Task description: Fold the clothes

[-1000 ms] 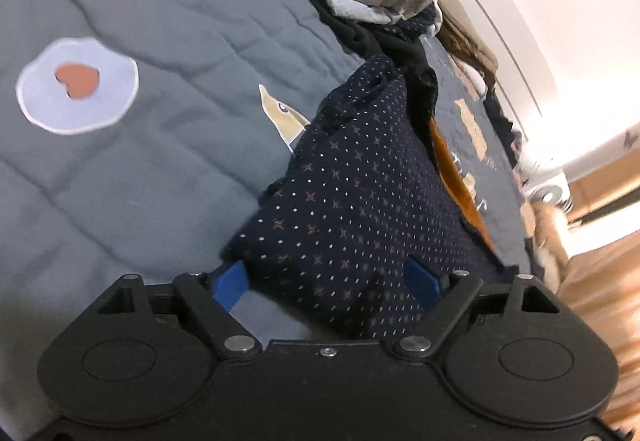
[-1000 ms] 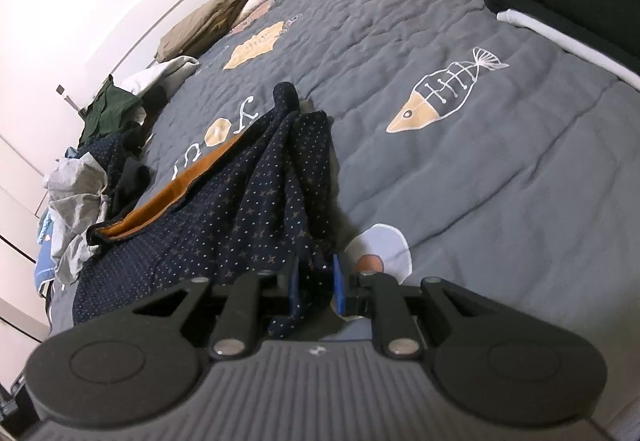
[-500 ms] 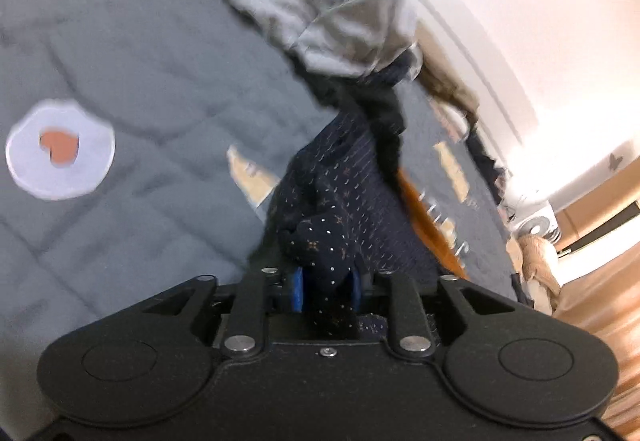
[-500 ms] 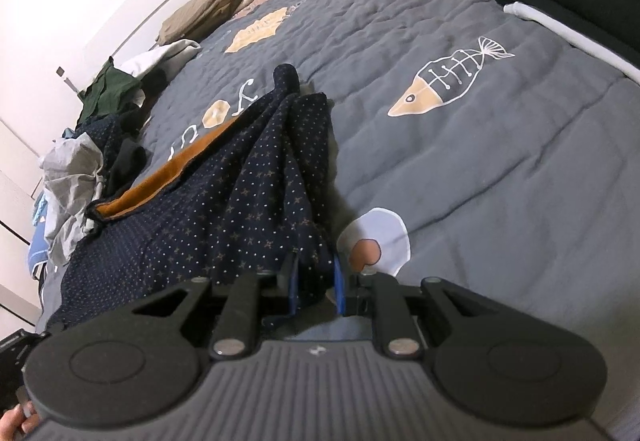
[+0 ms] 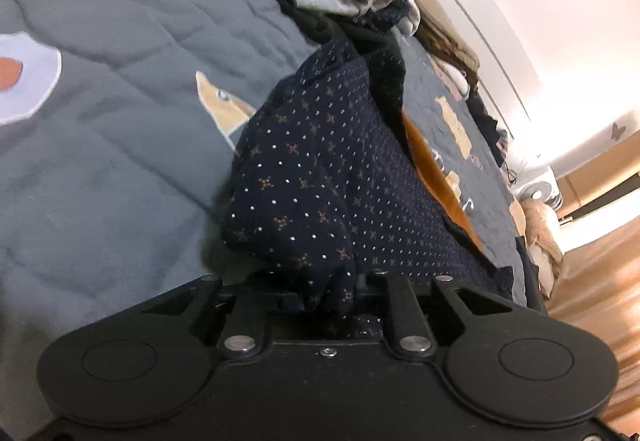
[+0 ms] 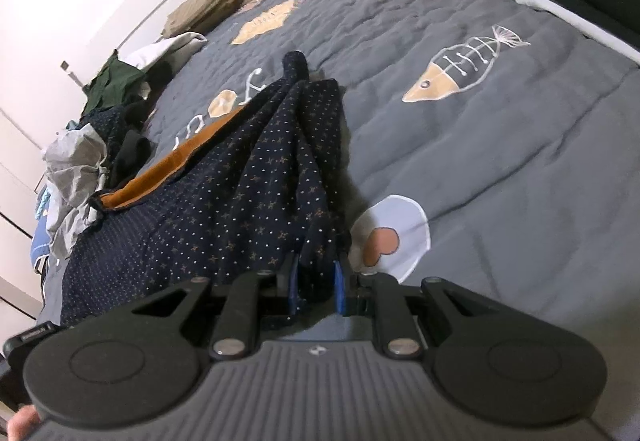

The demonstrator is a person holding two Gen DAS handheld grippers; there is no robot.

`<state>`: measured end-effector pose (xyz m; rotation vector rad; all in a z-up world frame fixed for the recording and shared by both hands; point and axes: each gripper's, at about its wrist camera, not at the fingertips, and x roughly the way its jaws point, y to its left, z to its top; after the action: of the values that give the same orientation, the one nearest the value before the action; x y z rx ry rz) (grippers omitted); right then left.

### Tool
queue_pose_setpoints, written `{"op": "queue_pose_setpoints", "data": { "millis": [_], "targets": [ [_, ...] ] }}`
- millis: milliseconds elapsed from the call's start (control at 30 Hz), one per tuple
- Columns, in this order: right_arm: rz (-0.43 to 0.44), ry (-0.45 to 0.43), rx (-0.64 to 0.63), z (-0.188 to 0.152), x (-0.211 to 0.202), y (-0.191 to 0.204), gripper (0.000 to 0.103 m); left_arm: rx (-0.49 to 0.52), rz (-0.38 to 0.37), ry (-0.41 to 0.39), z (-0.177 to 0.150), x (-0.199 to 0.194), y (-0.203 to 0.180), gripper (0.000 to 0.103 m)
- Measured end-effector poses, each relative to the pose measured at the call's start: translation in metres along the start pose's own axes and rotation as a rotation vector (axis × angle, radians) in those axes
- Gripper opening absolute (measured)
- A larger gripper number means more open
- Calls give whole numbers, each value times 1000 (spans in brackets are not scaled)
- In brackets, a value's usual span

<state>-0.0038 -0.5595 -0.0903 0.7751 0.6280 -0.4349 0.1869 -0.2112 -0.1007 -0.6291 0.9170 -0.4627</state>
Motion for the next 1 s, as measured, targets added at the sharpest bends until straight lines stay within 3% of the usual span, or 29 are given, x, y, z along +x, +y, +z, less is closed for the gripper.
{"op": "queue_pose_setpoints", "data": {
  "millis": [200,333,400,533,600,733,833,1000],
  "targets": [
    [35,-61,14,-1,-8,1,10,42,-54,-55,12,-25,-12,12],
    [95,-124,32,4,-34,4,10,44,-92,-57,20,-45,-15,11],
    [129,-133,33,6,-46,5,9,49,-68,-34,18,-45,-12,11],
    [62,-61,-49,3,-38,1,10,62,-8,18,13,-41,-5,11],
    [11,28,-82,-3,-20,-7,10,69,21,44,11,-39,-2,12],
    [-22,96,-97,-5,-9,-13,13,54,82,99,4,-22,8,17],
    [-5,62,-104,5,-27,-7,13,43,81,97,4,-21,10,20],
    [7,-75,-96,8,-58,2,15,41,87,97,3,-22,9,24]
  ]
}}
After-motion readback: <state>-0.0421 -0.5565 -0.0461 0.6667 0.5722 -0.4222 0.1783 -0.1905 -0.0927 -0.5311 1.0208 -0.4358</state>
